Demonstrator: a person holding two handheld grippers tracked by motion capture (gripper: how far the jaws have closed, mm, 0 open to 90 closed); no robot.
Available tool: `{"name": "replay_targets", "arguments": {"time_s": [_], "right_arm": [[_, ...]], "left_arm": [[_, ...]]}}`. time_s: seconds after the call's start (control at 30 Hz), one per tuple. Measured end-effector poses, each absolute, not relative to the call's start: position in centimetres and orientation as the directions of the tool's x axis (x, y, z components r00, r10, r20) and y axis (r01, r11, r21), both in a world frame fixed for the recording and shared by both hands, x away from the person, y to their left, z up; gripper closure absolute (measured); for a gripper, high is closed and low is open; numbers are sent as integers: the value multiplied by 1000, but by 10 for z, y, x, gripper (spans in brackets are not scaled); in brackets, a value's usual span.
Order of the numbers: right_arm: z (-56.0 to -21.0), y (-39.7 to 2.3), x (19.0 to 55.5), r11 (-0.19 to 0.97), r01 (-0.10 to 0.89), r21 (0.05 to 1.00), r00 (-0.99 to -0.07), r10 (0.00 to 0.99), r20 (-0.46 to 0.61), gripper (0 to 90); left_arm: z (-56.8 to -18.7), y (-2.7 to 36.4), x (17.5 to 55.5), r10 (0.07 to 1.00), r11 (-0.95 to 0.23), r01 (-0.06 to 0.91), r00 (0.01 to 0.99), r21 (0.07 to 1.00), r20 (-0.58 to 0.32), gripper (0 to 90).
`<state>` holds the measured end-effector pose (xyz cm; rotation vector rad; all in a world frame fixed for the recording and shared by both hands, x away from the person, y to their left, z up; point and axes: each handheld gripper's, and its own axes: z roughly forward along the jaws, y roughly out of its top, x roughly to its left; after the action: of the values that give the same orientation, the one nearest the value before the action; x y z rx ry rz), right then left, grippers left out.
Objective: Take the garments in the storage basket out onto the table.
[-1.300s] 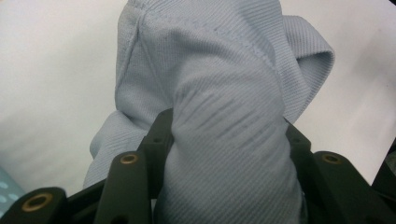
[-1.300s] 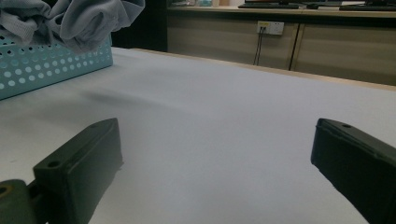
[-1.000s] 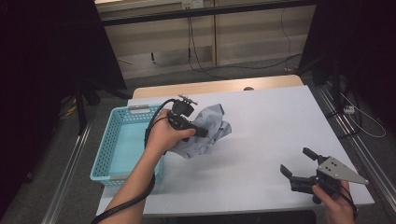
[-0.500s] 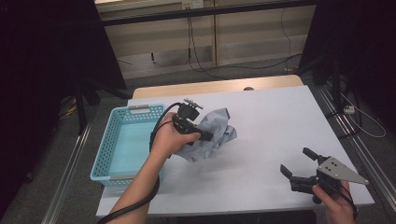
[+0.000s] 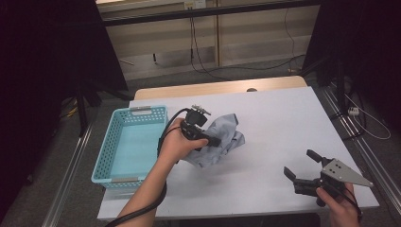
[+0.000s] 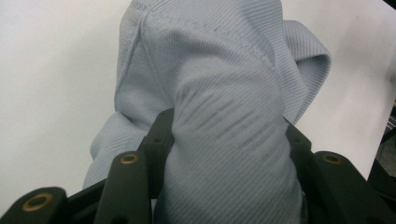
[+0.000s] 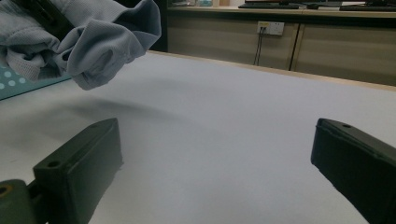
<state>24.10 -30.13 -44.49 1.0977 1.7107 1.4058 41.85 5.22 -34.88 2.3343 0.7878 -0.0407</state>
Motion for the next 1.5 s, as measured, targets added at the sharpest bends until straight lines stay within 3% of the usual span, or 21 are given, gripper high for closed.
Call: {"name": "replay_targets", "arguments": {"time_s": [0.47,1.3,1.5], "right_arm": [[-445,-301,241,72,195,978,-434,901,21,15],[-446,-302,243,78,200,977,-431,902,16,15],[-447,-300,243,86,203,975,-432,902,11,15]], "left_arm": [[-365,42,414,519,-593,548,821,590,-240,512],[-385,34,400,529,-562,504,829,655,-184,505],[-392,40,399,547,-541,511,817,668,-181,435]]}}
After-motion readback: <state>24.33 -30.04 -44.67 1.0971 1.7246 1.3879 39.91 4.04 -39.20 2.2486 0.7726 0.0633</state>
